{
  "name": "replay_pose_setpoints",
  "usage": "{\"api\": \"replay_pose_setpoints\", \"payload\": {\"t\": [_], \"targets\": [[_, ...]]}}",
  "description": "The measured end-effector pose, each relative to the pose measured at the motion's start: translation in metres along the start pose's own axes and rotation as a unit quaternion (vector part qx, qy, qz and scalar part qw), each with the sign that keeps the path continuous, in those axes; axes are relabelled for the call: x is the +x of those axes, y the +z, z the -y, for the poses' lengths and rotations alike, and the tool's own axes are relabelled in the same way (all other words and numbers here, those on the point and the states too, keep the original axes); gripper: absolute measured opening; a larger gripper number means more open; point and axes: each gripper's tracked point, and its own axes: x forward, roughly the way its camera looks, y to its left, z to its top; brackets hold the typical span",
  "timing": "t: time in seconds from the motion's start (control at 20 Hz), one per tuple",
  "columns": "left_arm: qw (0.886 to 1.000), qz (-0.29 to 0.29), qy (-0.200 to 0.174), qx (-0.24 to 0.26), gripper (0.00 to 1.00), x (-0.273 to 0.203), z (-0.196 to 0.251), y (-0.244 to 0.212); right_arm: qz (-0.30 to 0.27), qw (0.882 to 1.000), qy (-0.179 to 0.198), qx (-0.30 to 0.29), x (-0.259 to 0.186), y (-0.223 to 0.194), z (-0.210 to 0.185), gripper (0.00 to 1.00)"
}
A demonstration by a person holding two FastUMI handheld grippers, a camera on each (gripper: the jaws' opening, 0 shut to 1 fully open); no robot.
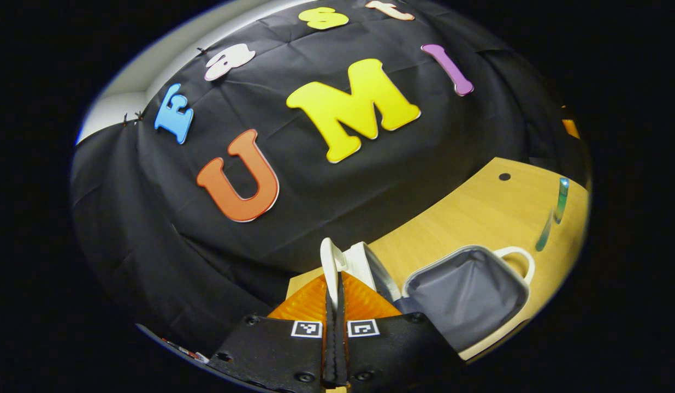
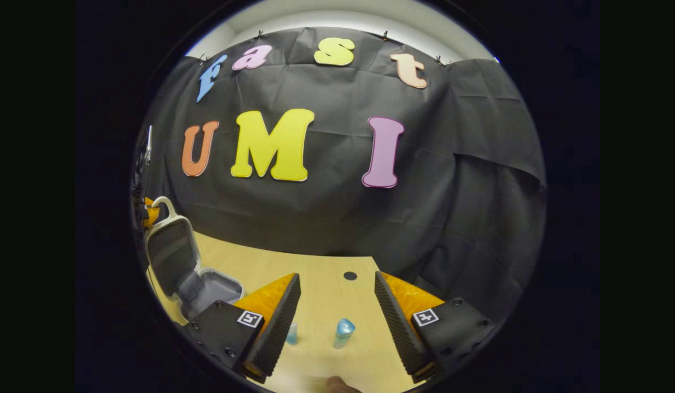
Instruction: First open the suitcase, pack the skin care products into it, and then close the suitcase.
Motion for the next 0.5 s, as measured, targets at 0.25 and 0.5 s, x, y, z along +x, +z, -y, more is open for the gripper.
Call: {"api": "replay_pose_setpoints", "payload": {"t": [0.25, 0.5], "targets": [[0.999, -0.039, 0.0, -0.03, 0.02, 0.029, -0.046, -0.067, -0.015, 1.0, -0.014, -0.018, -0.002, -0.008, -0.009, 0.81], [0.99, -0.119, -0.011, -0.078, 0.03, 0.061, -0.058, -0.154, -0.032, 0.999, -0.027, -0.031, 0.002, -0.012, -0.007, 0.81]]}}
